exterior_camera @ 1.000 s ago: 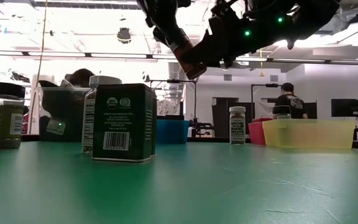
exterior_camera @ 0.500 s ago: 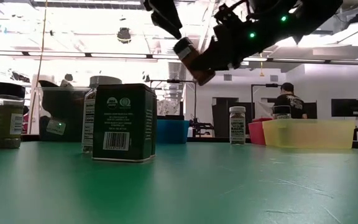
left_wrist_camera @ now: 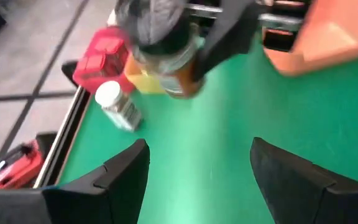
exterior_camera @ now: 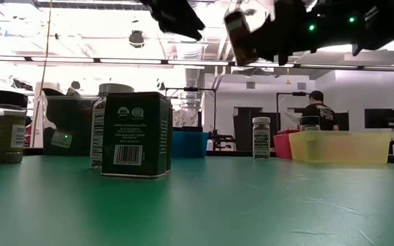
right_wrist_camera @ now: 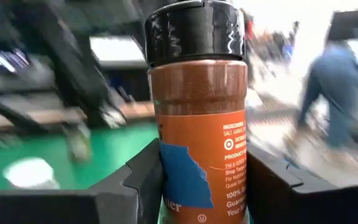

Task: Sort spices by type
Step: Put the black seasoning from the middle left into the yellow bin

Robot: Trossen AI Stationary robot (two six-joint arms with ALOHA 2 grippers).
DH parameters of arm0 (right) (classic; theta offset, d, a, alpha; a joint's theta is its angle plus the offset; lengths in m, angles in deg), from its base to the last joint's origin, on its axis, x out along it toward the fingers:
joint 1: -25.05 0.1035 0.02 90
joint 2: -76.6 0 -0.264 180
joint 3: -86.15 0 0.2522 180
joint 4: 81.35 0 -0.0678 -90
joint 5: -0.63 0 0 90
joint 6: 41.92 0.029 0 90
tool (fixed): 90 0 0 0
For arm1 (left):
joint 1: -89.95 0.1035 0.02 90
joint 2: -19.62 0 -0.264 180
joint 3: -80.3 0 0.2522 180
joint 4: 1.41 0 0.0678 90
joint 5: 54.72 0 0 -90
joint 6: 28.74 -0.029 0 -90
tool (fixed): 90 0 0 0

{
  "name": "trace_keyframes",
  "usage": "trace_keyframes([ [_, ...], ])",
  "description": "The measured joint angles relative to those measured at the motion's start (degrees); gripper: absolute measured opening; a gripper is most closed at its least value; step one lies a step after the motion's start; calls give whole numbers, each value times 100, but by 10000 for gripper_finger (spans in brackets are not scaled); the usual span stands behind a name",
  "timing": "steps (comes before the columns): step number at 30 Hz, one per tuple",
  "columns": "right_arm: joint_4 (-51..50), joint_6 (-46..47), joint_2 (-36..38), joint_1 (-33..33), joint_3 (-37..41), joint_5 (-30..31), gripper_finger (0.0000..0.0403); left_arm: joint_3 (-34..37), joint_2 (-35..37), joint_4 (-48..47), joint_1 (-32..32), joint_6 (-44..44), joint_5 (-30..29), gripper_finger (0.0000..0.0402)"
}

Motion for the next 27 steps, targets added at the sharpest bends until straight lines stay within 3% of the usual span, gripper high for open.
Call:
trace_keyframes([
  [5,1266,-11,-531,28,72,-546,208,955,-127,1666,-2,75,16,264],
  [11,2461,-292,-1183,134,29,-696,214,1055,-501,2389,0,380,22,264],
  [27,2678,-286,-1386,211,-124,-750,215,1051,-883,3623,-17,294,234,276],
])
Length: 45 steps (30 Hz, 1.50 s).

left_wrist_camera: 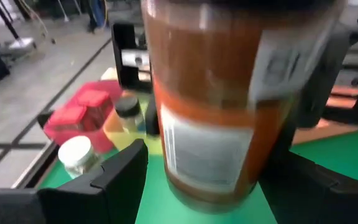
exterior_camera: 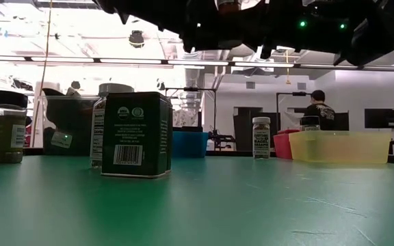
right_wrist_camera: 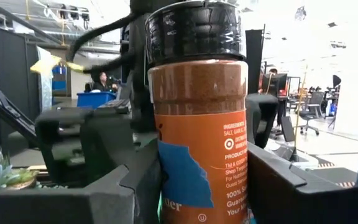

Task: Sort spices by type
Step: Put the black seasoning from the middle left into the yellow bin

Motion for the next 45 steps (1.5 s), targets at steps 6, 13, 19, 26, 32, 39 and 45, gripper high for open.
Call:
trace_keyframes([
  [6,-1,2,2,0,1,0,215,0,-1,180,0,-269,59,276],
  [13,-46,26,4,-2,0,-2,215,0,-1,131,0,-268,89,224],
  [19,-178,183,4,-7,2,-2,220,4,-3,82,0,-138,105,176],
  [26,-315,215,5,-9,7,-7,270,2,-5,-268,4,-35,61,178],
  [32,-389,165,15,-9,7,-7,286,2,-5,-811,4,81,37,179],
  [39,-502,147,17,-22,-142,-7,286,2,-5,-1126,2,139,47,179],
  [45,-1284,101,17,-22,-588,-7,286,2,-5,-1333,2,179,146,179],
])
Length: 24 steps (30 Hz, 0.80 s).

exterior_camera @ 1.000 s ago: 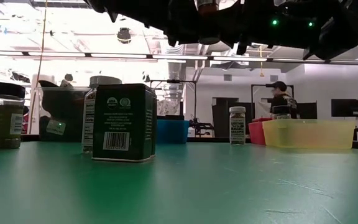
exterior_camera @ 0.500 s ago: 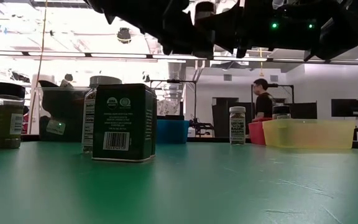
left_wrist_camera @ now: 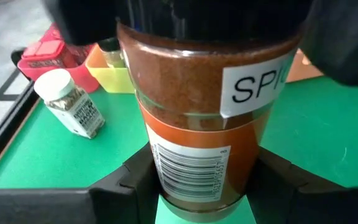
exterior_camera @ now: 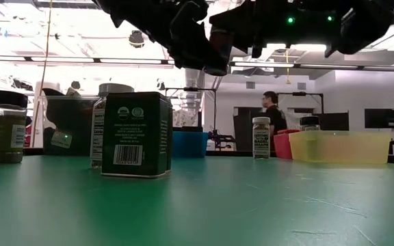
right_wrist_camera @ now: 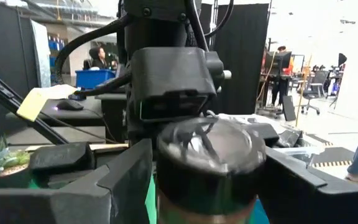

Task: Sort spices by type
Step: Put the black seasoning from the middle left into the yellow bin

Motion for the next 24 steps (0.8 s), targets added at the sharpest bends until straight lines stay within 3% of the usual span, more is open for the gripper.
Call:
trace_keyframes([
  [9,-180,6,0,-4,-121,0,284,-2,0,-41,-2,7,0,180],
  [17,-195,-12,-4,-4,-121,0,228,-2,0,-53,-2,-14,-14,180],
  [24,-266,-20,-4,-4,-121,5,227,-2,0,-93,-4,101,-104,189],
])
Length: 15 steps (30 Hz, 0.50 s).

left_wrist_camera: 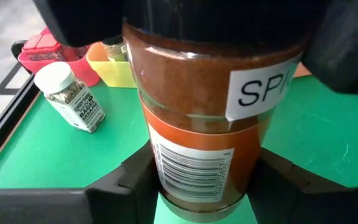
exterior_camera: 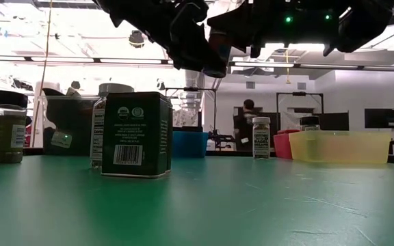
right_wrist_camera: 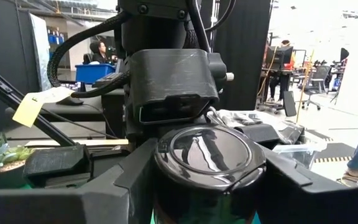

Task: Sort spices by type
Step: Put the black seasoning from the middle left into the yellow bin

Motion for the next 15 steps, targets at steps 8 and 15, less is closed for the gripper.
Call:
trace_keyframes([
  [8,-106,-61,-3,0,0,43,234,-131,0,-164,31,-80,-177,271],
  [15,-795,-114,234,-2,2,372,235,-754,63,-1086,33,-378,-284,306],
])
